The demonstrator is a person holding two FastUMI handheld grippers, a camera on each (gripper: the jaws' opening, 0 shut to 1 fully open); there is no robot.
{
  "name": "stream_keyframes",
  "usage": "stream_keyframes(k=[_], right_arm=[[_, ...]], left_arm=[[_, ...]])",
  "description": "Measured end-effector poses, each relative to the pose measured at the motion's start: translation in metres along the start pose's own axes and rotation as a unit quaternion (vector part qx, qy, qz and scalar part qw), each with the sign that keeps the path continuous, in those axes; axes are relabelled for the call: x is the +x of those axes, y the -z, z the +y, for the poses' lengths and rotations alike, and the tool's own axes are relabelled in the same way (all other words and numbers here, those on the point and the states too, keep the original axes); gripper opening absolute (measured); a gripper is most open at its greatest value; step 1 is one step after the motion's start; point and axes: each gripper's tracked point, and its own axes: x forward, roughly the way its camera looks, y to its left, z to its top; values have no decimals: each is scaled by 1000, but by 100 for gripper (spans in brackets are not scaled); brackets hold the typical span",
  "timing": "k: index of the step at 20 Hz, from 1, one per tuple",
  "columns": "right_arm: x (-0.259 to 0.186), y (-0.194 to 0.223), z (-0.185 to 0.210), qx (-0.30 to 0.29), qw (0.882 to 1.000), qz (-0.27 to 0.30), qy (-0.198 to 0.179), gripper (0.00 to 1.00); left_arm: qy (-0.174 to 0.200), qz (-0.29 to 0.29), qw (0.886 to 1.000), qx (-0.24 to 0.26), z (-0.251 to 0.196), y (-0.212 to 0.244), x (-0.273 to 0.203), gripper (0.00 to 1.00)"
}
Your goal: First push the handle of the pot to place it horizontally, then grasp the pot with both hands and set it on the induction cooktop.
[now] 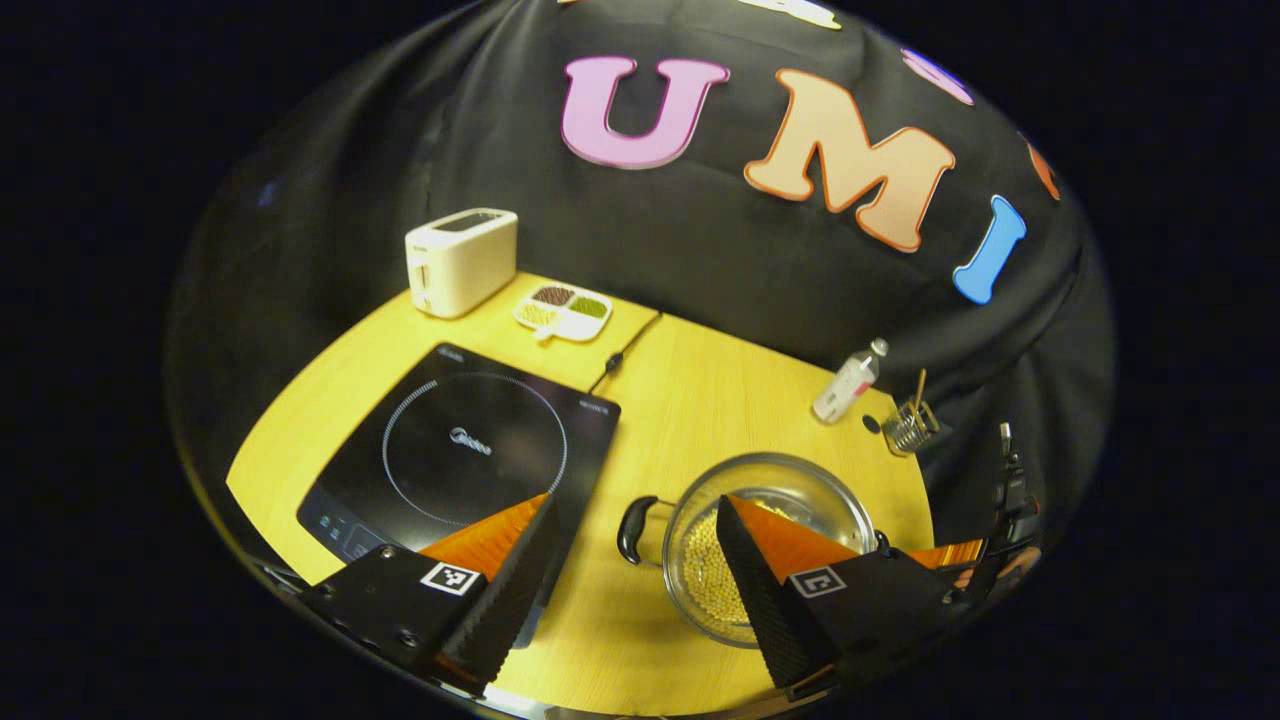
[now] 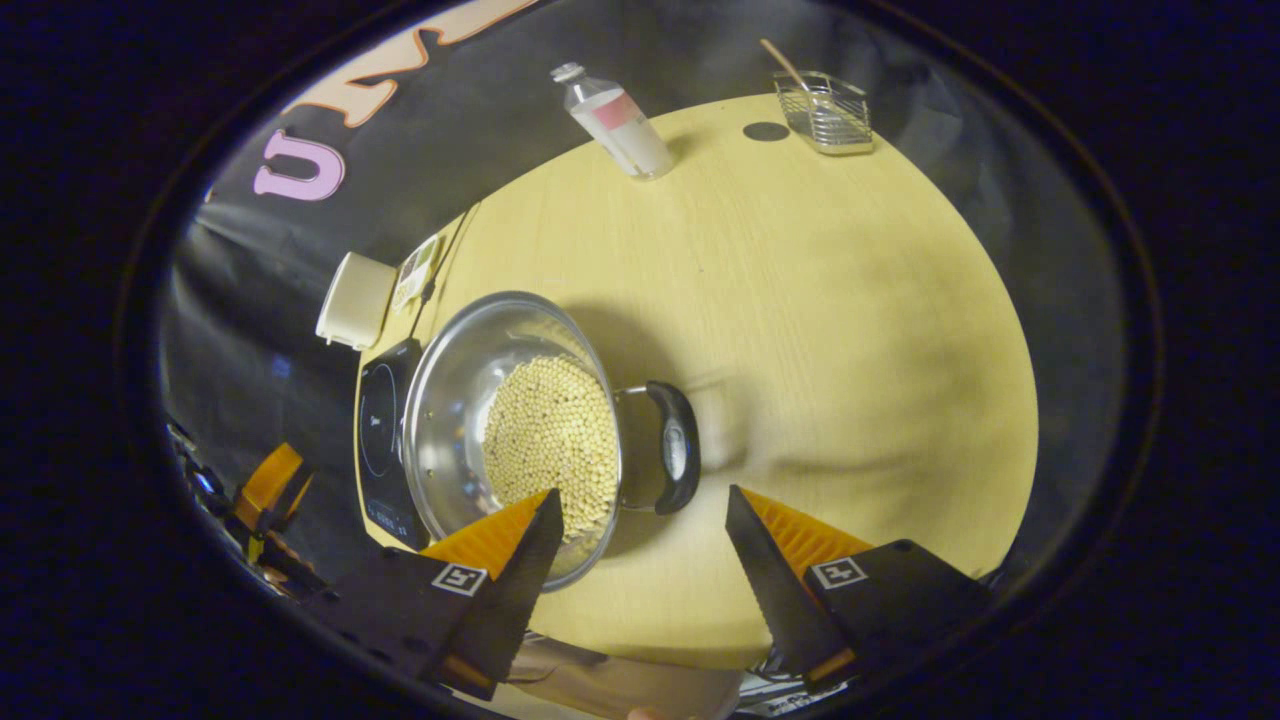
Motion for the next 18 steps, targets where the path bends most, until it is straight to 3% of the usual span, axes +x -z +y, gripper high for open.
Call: stream_keyframes(k=[2, 3, 7, 9, 11, 12, 13, 14, 15, 16, 18], right_arm=[[4, -5, 0, -1, 1000, 4, -7, 100], [8, -6, 1, -3, 1000, 7, -9, 94], [21, -12, 8, 4, 999, 23, -32, 100], [29, -13, 7, 4, 999, 32, -36, 94], [37, -12, 6, 2, 998, 43, -38, 100], [41, -12, 5, 2, 998, 49, -38, 93], [44, -11, 6, 3, 998, 55, -41, 100], [48, -12, 6, 4, 997, 60, -44, 100], [52, -10, 5, 5, 997, 66, -47, 100], [55, -10, 5, 6, 996, 71, -47, 93], [61, -10, 4, 9, 996, 77, -47, 90]], left_arm=[[4, 33, 999, 9, 2, 13, 12, 96], [11, 50, 999, 15, 1, 20, 18, 96], [36, 120, 992, 16, -3, 45, 45, 96], [30, 157, 987, 15, 1, 57, 57, 96], [20, 188, 982, 12, 6, 64, 70, 95], [17, 198, 980, 10, 6, 66, 75, 93], [17, 211, 977, 9, 6, 68, 79, 92], [16, 221, 975, 11, 4, 71, 83, 91], [16, 229, 973, 16, 4, 71, 86, 96], [14, 235, 972, 21, 4, 73, 89, 91], [9, 248, 968, 30, 5, 77, 95, 91]])
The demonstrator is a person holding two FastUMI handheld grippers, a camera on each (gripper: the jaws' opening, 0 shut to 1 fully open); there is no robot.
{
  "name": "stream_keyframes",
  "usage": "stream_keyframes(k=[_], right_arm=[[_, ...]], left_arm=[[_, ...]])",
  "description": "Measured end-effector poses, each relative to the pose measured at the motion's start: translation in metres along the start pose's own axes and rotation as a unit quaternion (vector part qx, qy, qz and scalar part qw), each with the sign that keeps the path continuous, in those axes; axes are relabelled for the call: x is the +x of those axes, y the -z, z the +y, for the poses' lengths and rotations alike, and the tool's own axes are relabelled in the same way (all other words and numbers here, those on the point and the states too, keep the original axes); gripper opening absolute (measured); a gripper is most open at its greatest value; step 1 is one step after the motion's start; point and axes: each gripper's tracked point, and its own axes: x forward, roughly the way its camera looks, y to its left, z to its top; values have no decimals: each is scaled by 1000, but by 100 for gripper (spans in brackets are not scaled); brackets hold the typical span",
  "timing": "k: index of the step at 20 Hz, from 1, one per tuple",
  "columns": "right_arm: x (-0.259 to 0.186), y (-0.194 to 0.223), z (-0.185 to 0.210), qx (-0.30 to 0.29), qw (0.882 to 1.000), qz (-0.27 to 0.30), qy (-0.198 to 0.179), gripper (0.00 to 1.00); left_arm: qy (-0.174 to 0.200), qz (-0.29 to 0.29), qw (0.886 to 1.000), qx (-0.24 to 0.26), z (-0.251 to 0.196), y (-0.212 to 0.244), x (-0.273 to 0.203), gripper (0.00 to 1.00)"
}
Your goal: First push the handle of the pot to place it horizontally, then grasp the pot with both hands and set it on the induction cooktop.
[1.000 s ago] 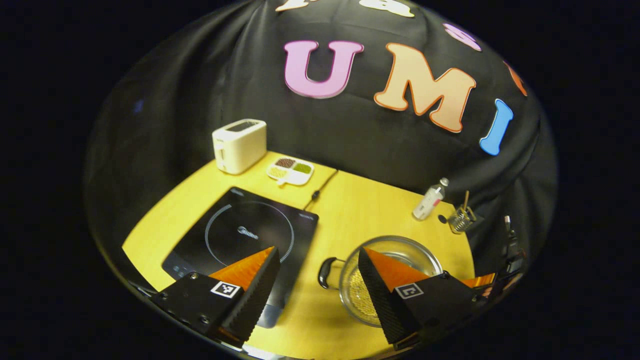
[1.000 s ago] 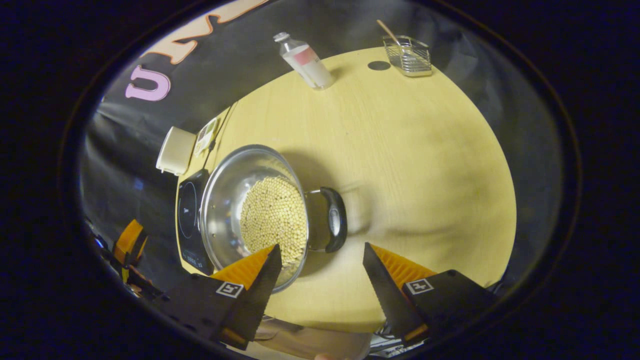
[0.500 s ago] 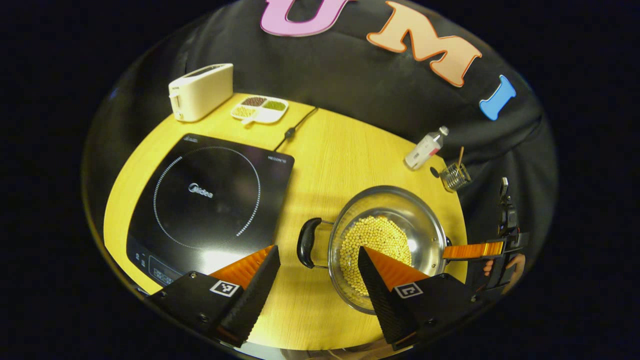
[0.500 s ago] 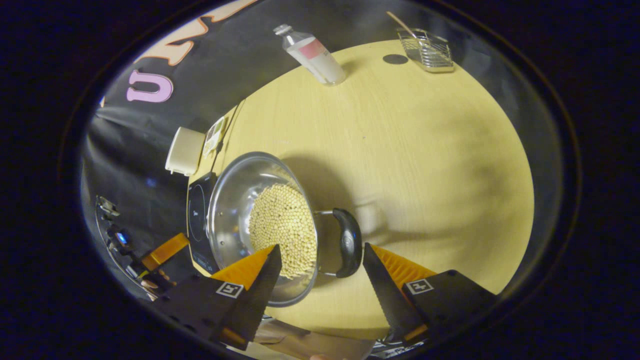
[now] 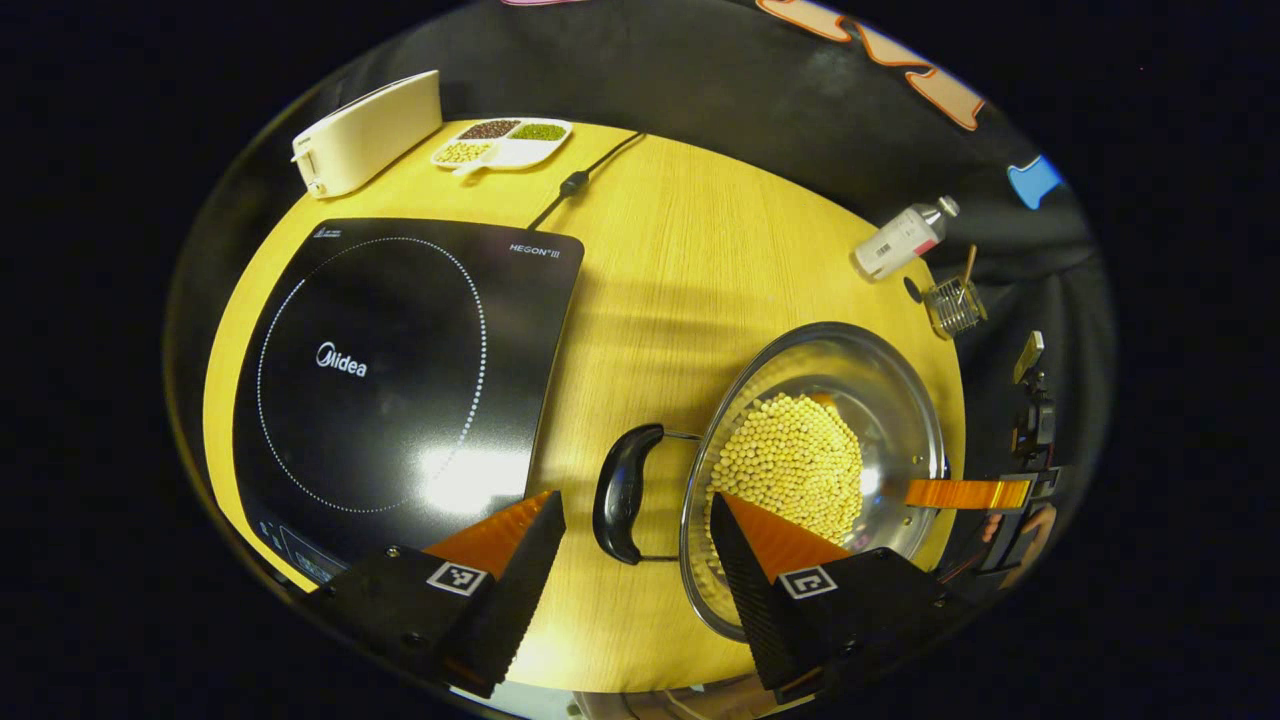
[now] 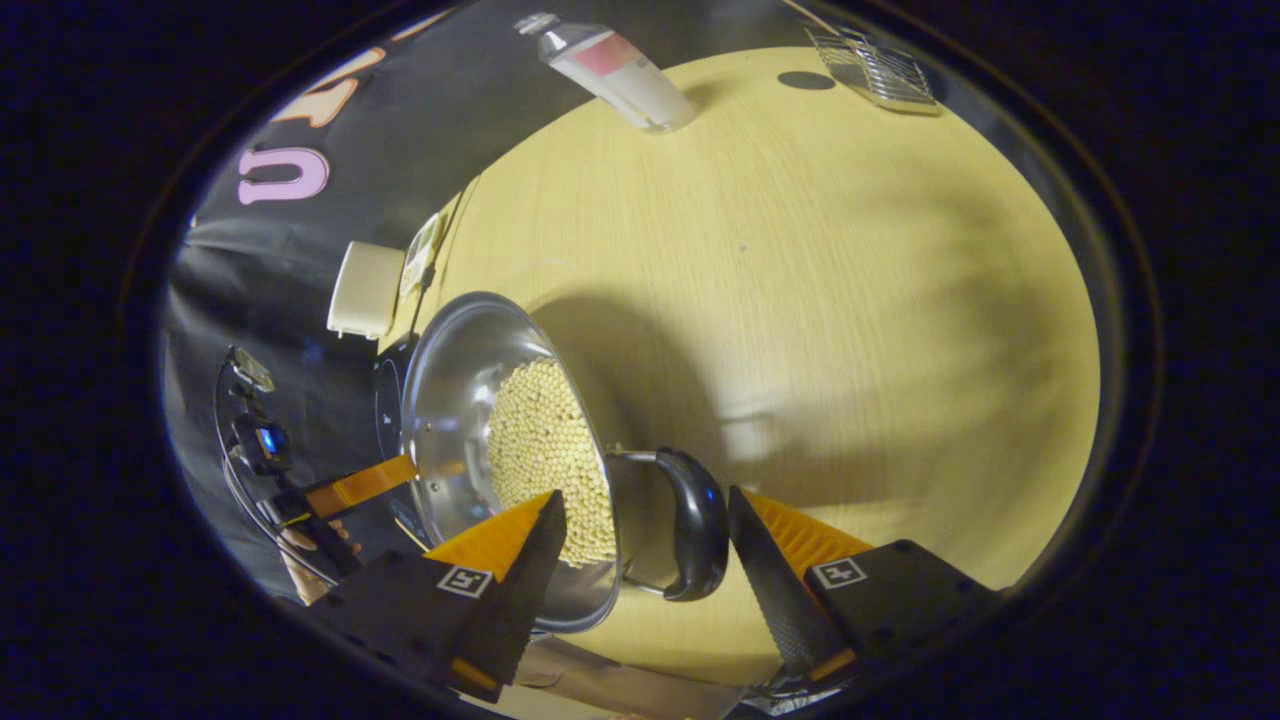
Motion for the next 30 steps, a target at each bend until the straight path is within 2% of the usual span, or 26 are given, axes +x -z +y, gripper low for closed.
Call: stream_keyframes(k=[1, 2, 3, 4, 6, 7, 8, 9, 10, 11, 12, 13, 14, 17, 19, 20, 21, 22, 23, 24, 25, 26, 28, 29, 30], right_arm=[[3, -1, 0, 2, 1000, 2, -2, 99], [5, -1, 0, 5, 1000, 4, -3, 99], [7, 0, 0, 8, 1000, 7, -3, 98], [9, 0, 0, 10, 1000, 11, -4, 98], [15, -2, 3, 12, 1000, 14, -6, 98], [17, -2, 1, 13, 1000, 16, -5, 86], [20, 0, -1, 11, 1000, 21, -3, 75], [24, 2, -2, 8, 1000, 26, 0, 75], [25, 1, -4, 6, 1000, 28, 6, 85], [27, 2, -7, 4, 999, 32, 11, 59], [28, 3, -7, 2, 999, 33, 12, 53], [27, 1, -7, 1, 999, 30, 14, 53], [28, 1, -8, -1, 999, 29, 18, 53], [29, 3, -8, -20, 999, 30, 28, 51], [28, 0, -10, -27, 999, 25, 35, 55], [28, 0, -9, -26, 999, 24, 35, 50], [28, 1, -9, -26, 999, 23, 35, 55], [29, 1, -10, -25, 999, 19, 33, 50], [29, 2, -10, -24, 999, 15, 31, 50], [28, 2, -10, -20, 999, 13, 30, 55], [28, 3, -10, -16, 999, 14, 30, 51], [28, 2, -9, -12, 999, 10, 33, 51], [27, -2, -12, -7, 999, -7, 41, 51], [25, -2, -12, -5, 999, -12, 45, 55], [24, -2, -12, -2, 999, -15, 48, 55]], left_arm=[[-3, 7, 1000, 2, 0, -1, 4, 91], [-5, 15, 1000, 5, 2, -1, 7, 96], [-9, 27, 1000, 5, 4, 0, 10, 94], [-9, 37, 999, 5, 3, 2, 15, 87], [-4, 52, 999, 7, 1, 2, 22, 87], [-6, 61, 998, 10, 1, 3, 25, 85], [-9, 71, 997, 14, 1, 4, 27, 88], [-10, 74, 997, 18, 0, 3, 30, 81], [-10, 76, 997, 18, -1, 2, 32, 80], [-8, 80, 997, 19, -2, 2, 34, 78], [-8, 83, 996, 20, -3, 3, 35, 75], [-11, 90, 996, 22, -3, 3, 34, 77], [-13, 92, 995, 24, -2, 5, 35, 67], [-15, 101, 995, 7, -2, 6, 35, 63], [-17, 105, 994, -1, -2, 7, 32, 63], [-19, 102, 995, 0, -3, 7, 34, 62], [-22, 99, 995, 2, -3, 6, 34, 63], [-24, 97, 995, 5, -4, 5, 34, 62], [-26, 94, 995, 8, -4, 4, 34, 65], [-28, 94, 995, 13, -4, 4, 34, 65], [-31, 93, 995, 20, -4, 3, 33, 65], [-33, 91, 995, 30, -5, 3, 35, 60], [-33, 87, 995, 46, -5, 1, 35, 62], [-31, 86, 995, 47, -6, 1, 35, 62], [-29, 86, 995, 48, -6, 2, 35, 63]])
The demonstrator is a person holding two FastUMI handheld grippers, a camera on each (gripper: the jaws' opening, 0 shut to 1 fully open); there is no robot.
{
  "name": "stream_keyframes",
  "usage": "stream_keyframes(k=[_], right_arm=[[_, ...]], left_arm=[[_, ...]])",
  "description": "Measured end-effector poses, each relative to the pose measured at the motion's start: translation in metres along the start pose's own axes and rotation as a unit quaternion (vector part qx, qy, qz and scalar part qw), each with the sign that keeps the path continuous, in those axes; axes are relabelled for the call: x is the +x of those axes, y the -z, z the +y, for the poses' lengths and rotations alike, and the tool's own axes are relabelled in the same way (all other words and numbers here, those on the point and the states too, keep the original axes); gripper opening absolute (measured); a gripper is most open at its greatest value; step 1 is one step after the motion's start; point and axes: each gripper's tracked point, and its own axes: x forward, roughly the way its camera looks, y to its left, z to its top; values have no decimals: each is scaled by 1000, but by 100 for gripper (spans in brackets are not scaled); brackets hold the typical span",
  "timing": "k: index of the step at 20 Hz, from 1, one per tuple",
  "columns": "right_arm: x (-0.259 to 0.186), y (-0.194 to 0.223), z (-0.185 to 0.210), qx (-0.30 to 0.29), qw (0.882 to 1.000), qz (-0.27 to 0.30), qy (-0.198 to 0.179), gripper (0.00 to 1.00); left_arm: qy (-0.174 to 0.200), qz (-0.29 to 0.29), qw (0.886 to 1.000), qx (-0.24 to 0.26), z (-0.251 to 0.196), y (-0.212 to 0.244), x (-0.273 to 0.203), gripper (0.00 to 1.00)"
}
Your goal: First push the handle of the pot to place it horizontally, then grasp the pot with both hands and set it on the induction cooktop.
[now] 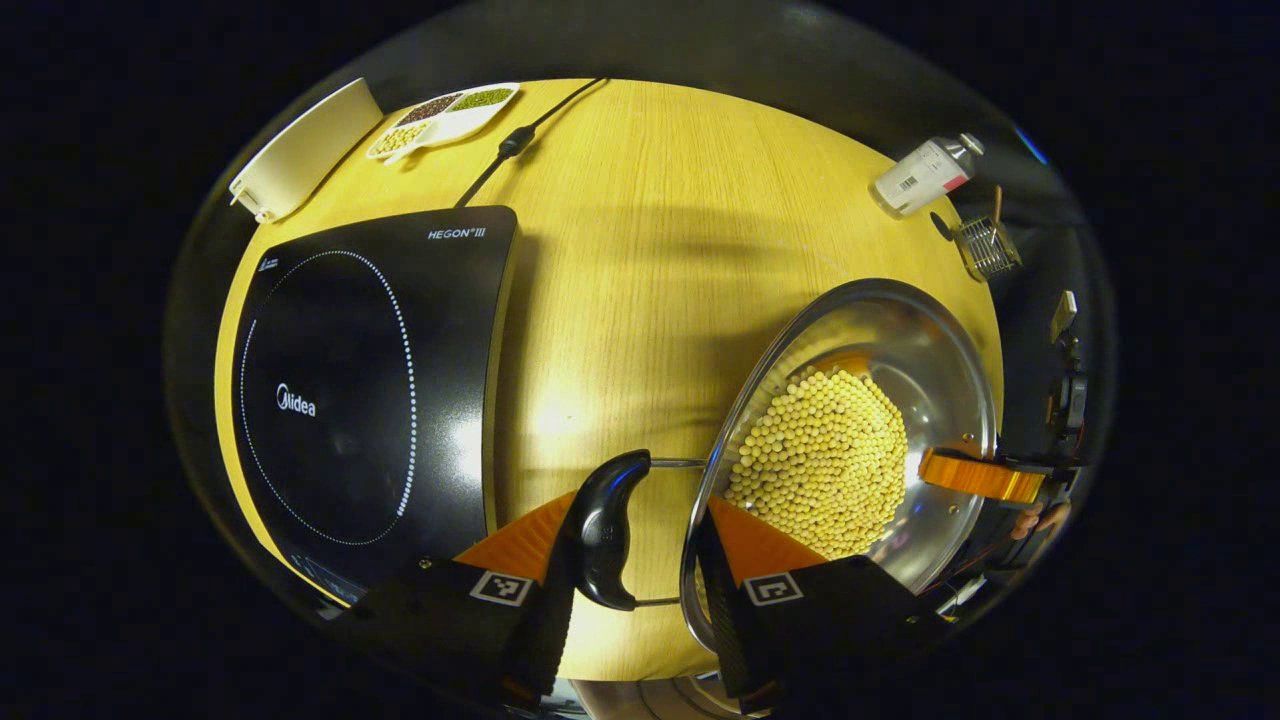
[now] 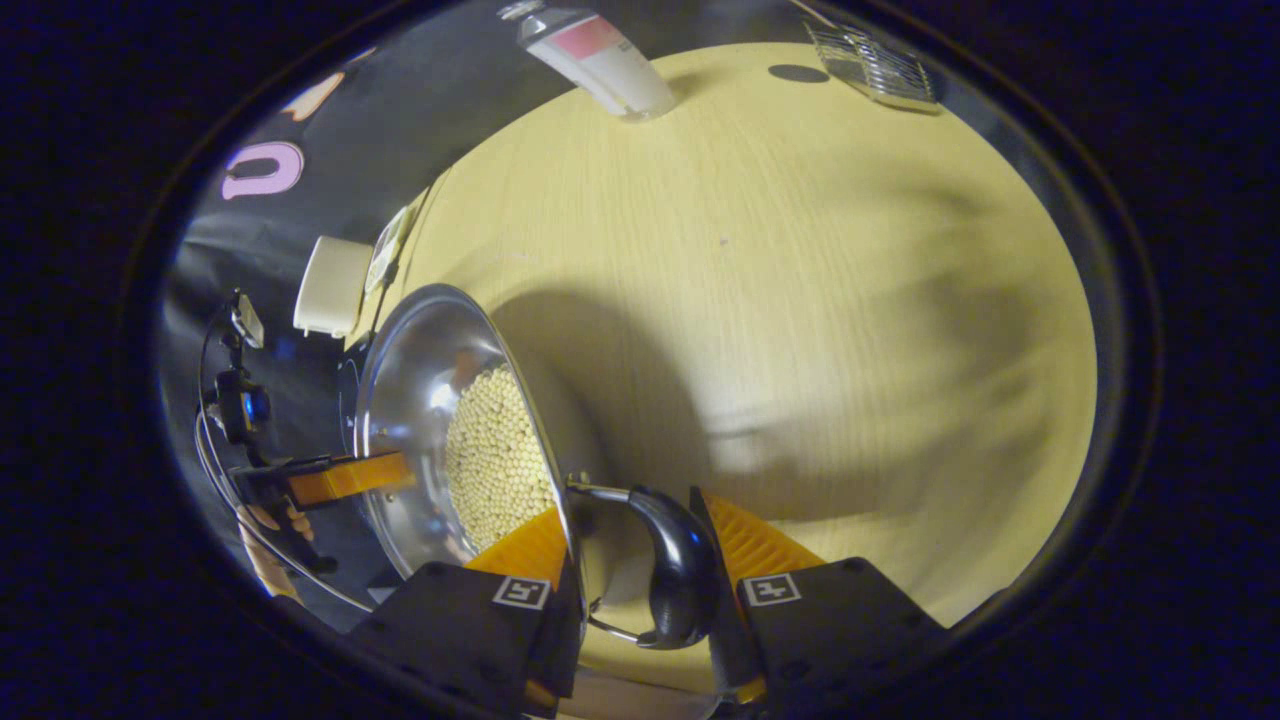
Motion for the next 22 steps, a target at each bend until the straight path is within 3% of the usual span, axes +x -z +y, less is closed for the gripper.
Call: stream_keyframes(k=[1, 3, 11, 12, 13, 14, 21, 22], right_arm=[[-2, 1, 0, 1, 1000, -2, 2, 50], [-6, 5, 1, 4, 1000, -3, 5, 50], [-43, 52, 9, 22, 999, -23, 8, 51], [-46, 59, 12, 25, 999, -27, 9, 60], [-48, 65, 14, 29, 999, -31, 11, 55], [-50, 75, 19, 35, 999, -35, 14, 51], [-56, 142, 75, 82, 994, -66, 35, 50], [-55, 148, 88, 88, 993, -71, 37, 51]], left_arm=[[1, 2, 1000, 4, 1, 1, 0, 63], [4, 2, 1000, 9, 3, -1, -2, 63], [21, 3, 999, 37, 4, -9, 4, 65], [24, 2, 999, 42, 4, -10, 5, 65], [28, 2, 998, 48, 4, -11, 7, 65], [31, 2, 998, 55, 4, -13, 8, 65], [56, 7, 990, 128, 8, -31, 9, 65], [59, 6, 989, 139, 7, -32, 11, 60]])
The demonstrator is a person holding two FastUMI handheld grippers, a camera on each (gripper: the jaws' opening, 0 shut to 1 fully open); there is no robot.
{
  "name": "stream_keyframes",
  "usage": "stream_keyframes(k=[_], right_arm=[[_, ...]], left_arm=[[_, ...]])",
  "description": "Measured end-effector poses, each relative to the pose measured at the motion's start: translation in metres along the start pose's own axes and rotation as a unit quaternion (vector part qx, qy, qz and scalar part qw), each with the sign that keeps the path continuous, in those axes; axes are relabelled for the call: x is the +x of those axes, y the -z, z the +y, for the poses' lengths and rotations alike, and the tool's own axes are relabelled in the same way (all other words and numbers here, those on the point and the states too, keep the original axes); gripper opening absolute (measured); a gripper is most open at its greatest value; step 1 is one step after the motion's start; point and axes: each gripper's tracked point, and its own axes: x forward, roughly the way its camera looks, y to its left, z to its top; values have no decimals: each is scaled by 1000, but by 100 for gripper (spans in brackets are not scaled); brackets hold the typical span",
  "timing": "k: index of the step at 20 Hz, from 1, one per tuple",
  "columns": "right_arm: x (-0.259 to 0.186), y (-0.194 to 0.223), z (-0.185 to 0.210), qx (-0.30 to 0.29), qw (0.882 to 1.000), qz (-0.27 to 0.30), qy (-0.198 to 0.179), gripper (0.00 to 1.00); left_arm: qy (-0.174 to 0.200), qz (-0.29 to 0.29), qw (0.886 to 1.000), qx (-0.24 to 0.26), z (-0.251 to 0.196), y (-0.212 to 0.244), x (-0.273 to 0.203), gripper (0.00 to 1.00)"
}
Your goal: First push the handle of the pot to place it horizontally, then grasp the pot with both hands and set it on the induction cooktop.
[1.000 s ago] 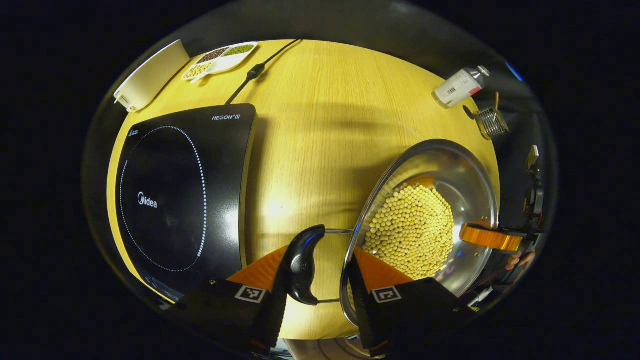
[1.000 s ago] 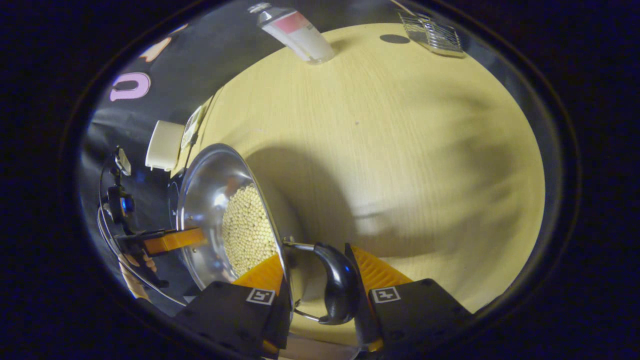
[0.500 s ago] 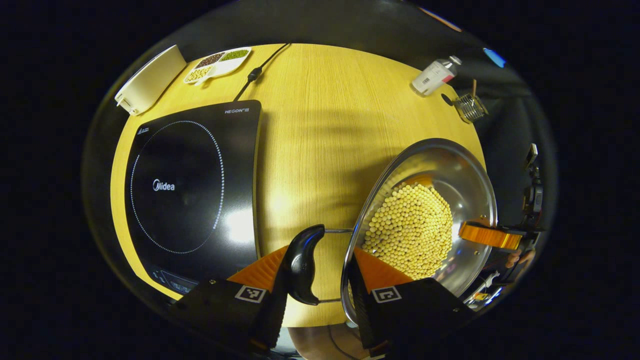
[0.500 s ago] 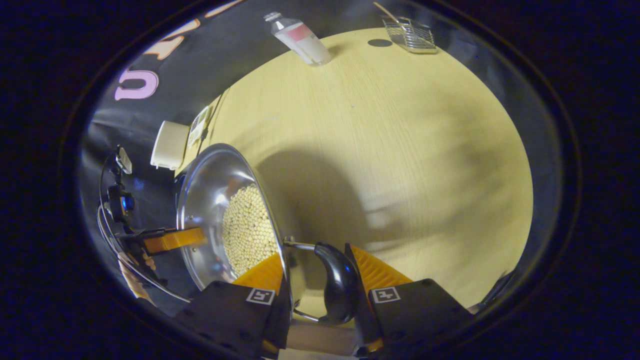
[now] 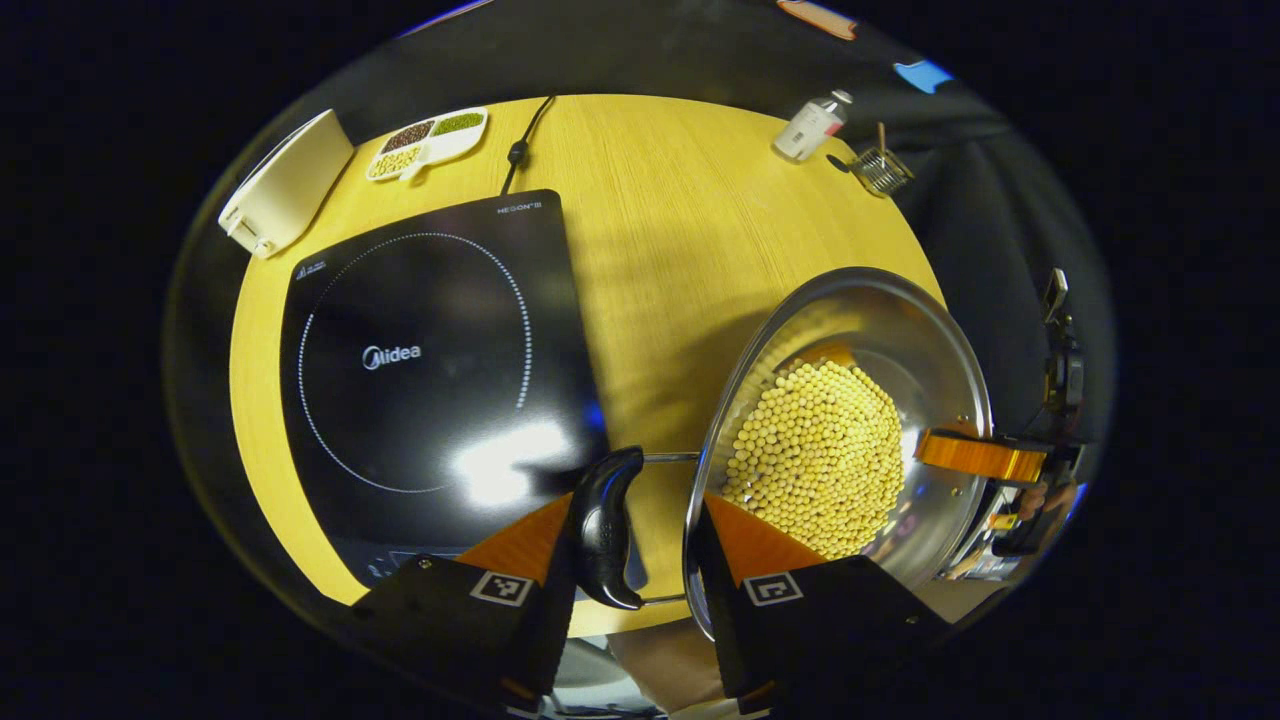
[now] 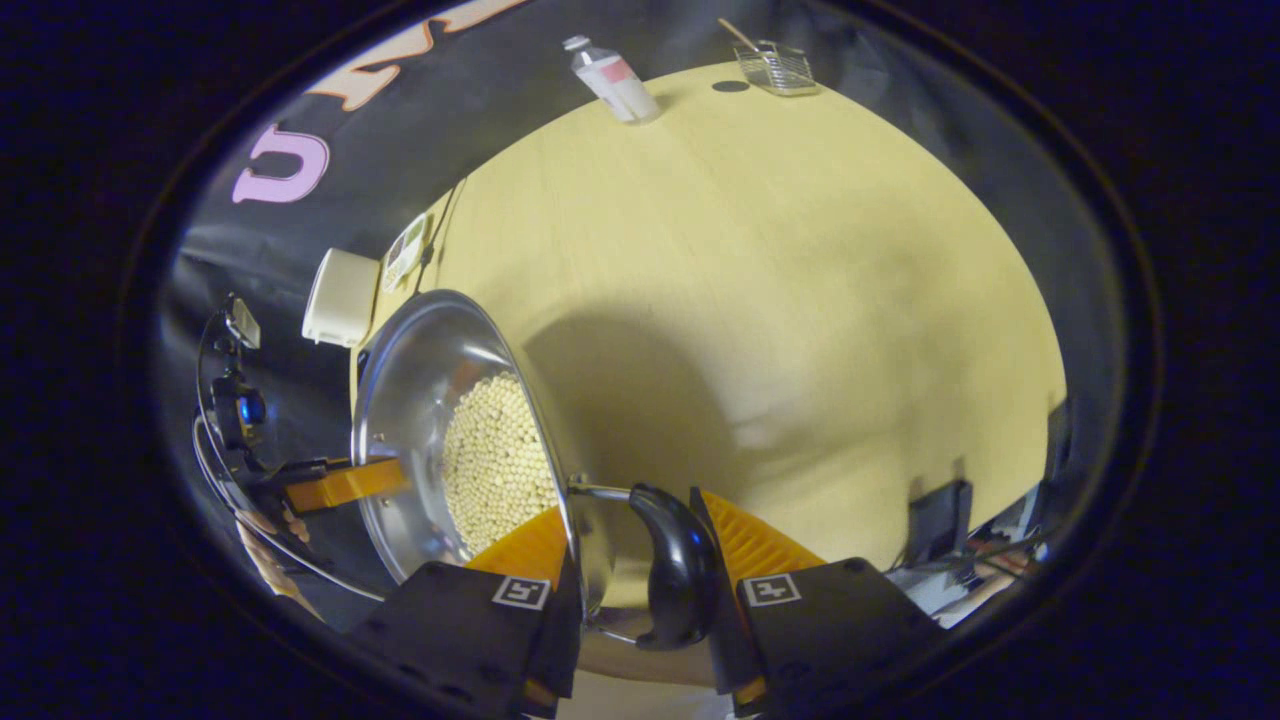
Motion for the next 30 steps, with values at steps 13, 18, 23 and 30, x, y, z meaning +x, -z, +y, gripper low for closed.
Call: stream_keyframes(k=[13, 18, 23, 30], right_arm=[[24, 49, 140, -9, 999, -51, 13, 50], [41, 32, 180, -40, 998, -53, 11, 55], [69, 6, 217, -74, 996, -56, -3, 55], [102, -24, 248, -108, 991, -77, -19, 50]], left_arm=[[11, -35, 999, 16, 5, -3, 4, 63], [3, -58, 998, -24, 7, 11, 7, 62], [-22, -92, 994, -60, 15, 20, -10, 63], [-62, -131, 985, -90, 6, 26, -21, 63]])
